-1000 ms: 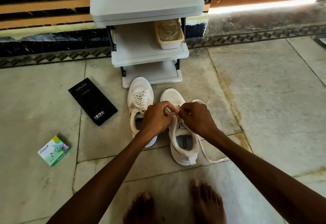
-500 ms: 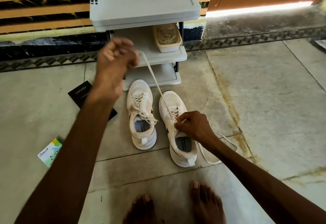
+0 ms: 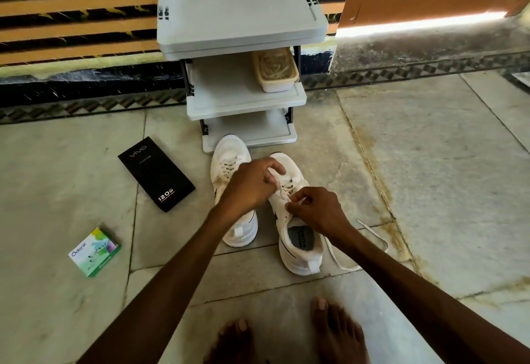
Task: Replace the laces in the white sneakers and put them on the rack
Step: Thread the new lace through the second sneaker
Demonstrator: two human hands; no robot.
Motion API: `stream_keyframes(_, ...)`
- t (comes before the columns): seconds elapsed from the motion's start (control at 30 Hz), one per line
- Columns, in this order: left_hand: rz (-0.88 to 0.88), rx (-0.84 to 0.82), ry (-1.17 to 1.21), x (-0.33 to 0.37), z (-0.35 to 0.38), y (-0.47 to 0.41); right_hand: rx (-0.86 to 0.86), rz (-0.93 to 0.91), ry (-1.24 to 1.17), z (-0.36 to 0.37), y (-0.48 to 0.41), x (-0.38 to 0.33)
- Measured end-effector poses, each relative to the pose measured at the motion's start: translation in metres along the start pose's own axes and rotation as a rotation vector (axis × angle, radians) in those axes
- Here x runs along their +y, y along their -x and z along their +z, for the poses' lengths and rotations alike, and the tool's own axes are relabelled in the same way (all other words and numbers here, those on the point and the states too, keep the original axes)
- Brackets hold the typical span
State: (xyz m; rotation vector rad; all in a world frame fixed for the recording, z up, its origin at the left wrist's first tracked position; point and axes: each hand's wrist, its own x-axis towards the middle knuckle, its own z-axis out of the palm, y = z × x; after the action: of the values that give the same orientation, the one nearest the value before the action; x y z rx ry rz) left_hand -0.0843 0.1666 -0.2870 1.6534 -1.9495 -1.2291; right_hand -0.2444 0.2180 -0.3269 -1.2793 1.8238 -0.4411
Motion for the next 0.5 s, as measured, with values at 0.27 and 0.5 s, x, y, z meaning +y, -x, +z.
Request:
stream_keyframes(0.27,0.057,-0.013,-0.528,-0.009,0.04,-0.002,0.007,0.001,-0.023,0.001,0.001,0.001)
stream_keyframes(0.5,0.044,-0.003,-0.595,-0.013,0.037,-0.001,0.012,-0.019,-0.01,0.001,0.002,0.0)
